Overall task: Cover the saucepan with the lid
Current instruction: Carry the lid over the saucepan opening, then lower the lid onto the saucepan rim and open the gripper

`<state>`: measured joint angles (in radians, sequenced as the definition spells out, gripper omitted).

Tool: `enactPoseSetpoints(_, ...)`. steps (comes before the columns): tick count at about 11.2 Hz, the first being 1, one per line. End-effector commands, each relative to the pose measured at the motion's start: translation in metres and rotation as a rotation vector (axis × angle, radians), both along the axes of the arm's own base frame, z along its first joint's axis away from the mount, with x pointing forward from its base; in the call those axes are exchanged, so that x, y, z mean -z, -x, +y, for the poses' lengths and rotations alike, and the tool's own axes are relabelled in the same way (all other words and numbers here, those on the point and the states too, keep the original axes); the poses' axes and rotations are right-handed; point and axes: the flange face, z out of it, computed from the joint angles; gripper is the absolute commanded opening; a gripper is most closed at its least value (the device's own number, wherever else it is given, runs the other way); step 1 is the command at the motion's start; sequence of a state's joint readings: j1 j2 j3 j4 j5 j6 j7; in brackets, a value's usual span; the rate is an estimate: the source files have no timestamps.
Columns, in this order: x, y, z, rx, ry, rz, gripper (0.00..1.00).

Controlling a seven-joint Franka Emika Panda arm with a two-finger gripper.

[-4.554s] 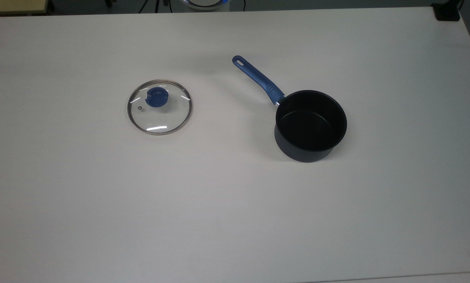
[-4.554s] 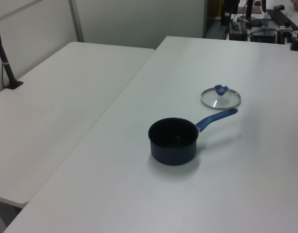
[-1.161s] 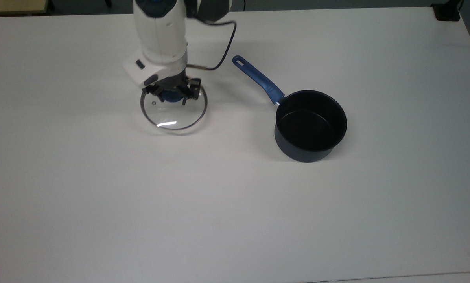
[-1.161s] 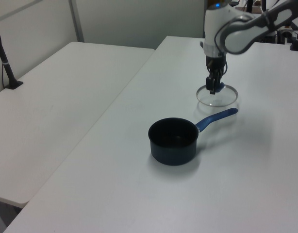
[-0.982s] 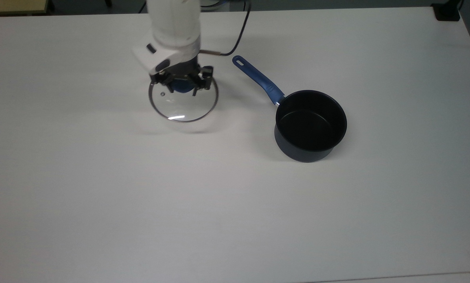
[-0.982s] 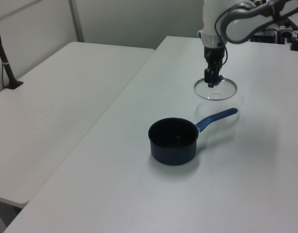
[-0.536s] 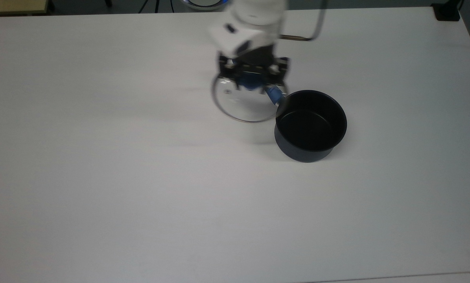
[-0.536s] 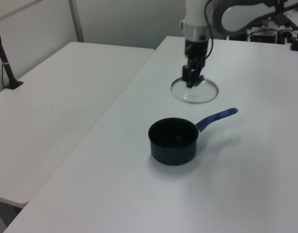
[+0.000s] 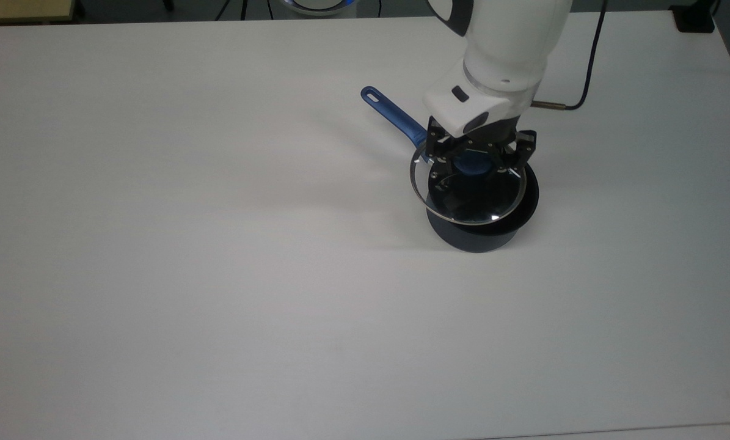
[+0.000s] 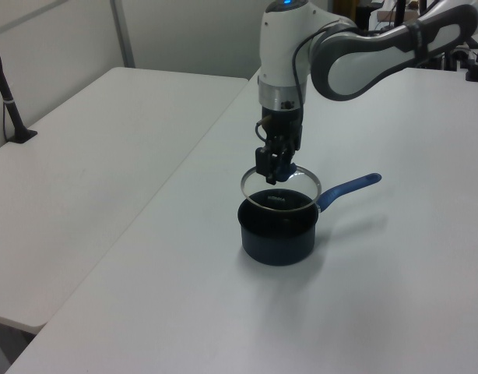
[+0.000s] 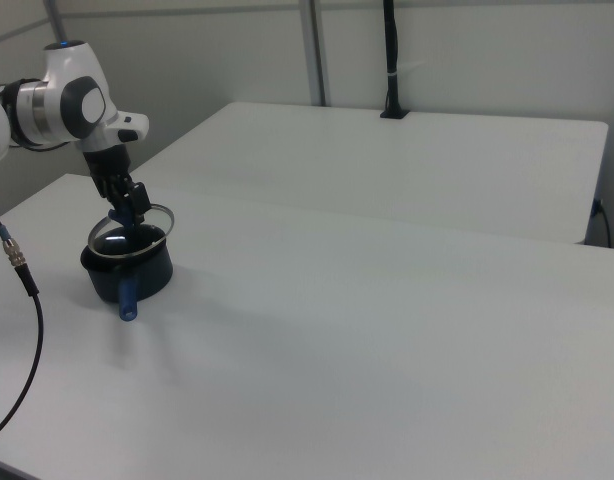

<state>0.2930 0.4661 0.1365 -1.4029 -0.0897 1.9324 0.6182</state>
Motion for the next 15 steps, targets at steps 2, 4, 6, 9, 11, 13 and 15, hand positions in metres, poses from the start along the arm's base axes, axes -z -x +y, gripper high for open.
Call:
enactPoseSetpoints(2,0.014,0.002,0.033,-0.012,0.007,0.01,0.28)
enactPoseSetpoints(4,0.02,0.006,0.039,-0.02,0.014,0.021,0.3)
enactPoseSetpoints(6,0.025,0.007,0.04,-0.008,0.015,0.027,0.56)
enactPoseSetpoints(9,0.022,0.003,0.036,0.046,0.003,0.007,0.86)
enactPoseSetpoints(11,0.02,0.003,0.035,0.063,0.003,0.005,1.0)
enactPoseSetpoints(13,0.0,0.006,0.031,0.069,-0.002,-0.011,1.0)
enactPoseSetpoints(15,-0.052,0.012,-0.003,0.113,-0.007,-0.032,1.0)
